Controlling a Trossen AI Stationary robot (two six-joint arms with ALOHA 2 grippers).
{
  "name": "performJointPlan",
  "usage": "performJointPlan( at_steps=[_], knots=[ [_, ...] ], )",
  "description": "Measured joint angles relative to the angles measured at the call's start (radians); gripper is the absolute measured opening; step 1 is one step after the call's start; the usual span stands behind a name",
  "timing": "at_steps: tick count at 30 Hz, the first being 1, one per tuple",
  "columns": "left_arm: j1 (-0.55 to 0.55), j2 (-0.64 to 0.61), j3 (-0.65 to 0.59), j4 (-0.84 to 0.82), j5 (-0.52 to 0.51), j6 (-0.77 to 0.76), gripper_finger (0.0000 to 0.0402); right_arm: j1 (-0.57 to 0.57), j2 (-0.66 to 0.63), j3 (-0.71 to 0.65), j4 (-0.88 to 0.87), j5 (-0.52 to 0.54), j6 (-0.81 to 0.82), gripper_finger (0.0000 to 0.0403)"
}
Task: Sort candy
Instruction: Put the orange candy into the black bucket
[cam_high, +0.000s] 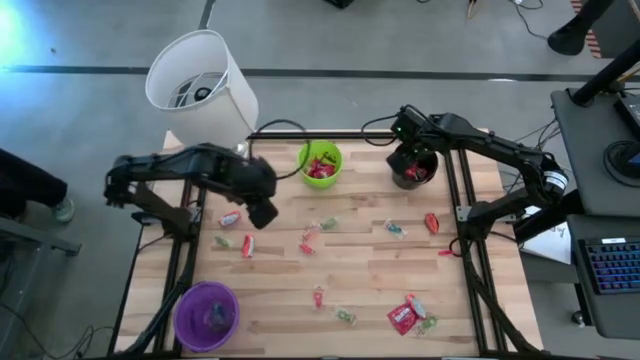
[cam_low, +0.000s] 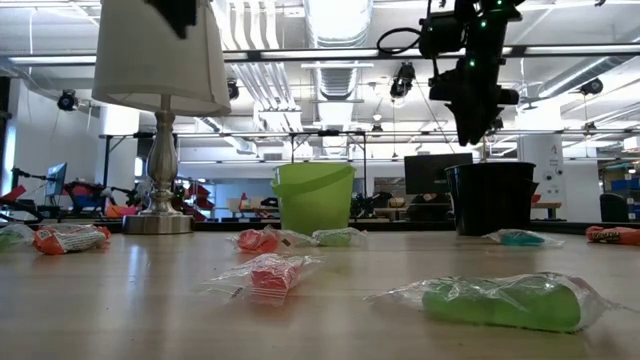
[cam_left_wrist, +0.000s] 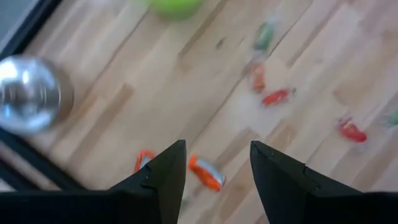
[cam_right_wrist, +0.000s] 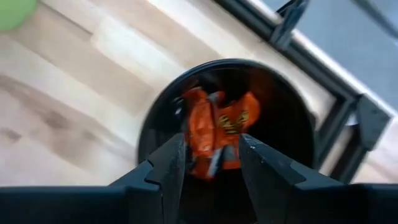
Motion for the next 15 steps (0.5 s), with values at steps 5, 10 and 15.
performJointPlan(
  at_steps=[5,10,15],
  knots=[
    [-0.036,-0.074,-0.178,0.015,0.002,-0.210,0.0162,0.000,0.000,0.000,0.001,-0.063,0.049,0.0144],
    [-0.102,-0.103,-0.333,0.042,0.012,-0.291,0.0162,0.000,0.000,0.000,0.001,-0.080,0.050,0.0139],
    [-0.123,-0.113,-0.443,0.055,0.030,-0.354,0.0162,0.000,0.000,0.000,0.001,-0.080,0.046,0.0142]
  ],
)
